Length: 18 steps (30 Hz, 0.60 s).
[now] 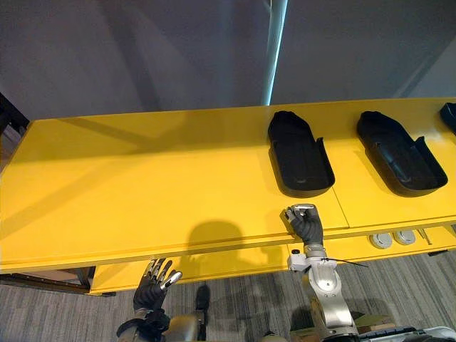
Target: Walk over and take plastic housings, then place them on the shelf
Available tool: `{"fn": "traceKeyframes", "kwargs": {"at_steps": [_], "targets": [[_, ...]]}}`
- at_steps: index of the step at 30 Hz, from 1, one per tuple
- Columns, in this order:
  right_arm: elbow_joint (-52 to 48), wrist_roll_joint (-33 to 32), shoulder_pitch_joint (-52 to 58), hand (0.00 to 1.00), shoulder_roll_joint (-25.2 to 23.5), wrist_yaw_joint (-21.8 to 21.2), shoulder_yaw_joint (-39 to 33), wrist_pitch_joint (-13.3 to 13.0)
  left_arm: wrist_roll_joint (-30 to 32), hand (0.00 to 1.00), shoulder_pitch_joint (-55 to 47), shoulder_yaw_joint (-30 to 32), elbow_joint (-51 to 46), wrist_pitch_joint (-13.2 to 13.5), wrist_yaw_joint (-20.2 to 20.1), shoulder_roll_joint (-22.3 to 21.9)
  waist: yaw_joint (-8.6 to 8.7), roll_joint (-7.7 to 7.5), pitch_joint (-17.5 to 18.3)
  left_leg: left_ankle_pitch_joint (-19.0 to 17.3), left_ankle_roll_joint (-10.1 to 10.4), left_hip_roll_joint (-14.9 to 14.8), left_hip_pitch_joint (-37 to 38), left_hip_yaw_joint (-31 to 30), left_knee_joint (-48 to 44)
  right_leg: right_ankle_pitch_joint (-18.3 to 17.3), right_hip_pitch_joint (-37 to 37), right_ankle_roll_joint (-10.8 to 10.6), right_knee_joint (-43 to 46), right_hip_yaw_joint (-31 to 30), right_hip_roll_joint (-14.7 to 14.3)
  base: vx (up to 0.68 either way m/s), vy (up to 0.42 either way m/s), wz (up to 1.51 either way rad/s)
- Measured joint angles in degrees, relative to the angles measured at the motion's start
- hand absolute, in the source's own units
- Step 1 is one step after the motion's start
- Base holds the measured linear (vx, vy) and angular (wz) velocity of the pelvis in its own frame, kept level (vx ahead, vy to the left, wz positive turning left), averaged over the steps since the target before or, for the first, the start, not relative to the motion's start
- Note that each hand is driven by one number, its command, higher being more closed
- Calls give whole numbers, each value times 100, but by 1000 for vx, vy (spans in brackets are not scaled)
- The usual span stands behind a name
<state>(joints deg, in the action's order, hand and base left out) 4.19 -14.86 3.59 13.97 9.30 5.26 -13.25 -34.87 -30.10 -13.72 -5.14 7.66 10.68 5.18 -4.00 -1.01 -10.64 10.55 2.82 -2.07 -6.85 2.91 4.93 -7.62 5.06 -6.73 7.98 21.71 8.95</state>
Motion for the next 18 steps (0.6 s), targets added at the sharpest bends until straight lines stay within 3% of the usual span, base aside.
{"fn": "traceKeyframes", "kwargs": {"at_steps": [13,18], "targets": [[837,14,-660,100,200,182,-290,-61,-1,0,25,-34,1,-4,8,1,-16,36,-18,64,7,36,22,-96,1,-38,24,54,96,39,0,-6,-3,2],[1110,16,-917,100,318,147,-290,-33,-4,0,27,-61,23,-25,2,-1,-30,137,-70,68,8,50,93,-142,1,-73,99,52,138,79,10,-19,-5,4]]}}
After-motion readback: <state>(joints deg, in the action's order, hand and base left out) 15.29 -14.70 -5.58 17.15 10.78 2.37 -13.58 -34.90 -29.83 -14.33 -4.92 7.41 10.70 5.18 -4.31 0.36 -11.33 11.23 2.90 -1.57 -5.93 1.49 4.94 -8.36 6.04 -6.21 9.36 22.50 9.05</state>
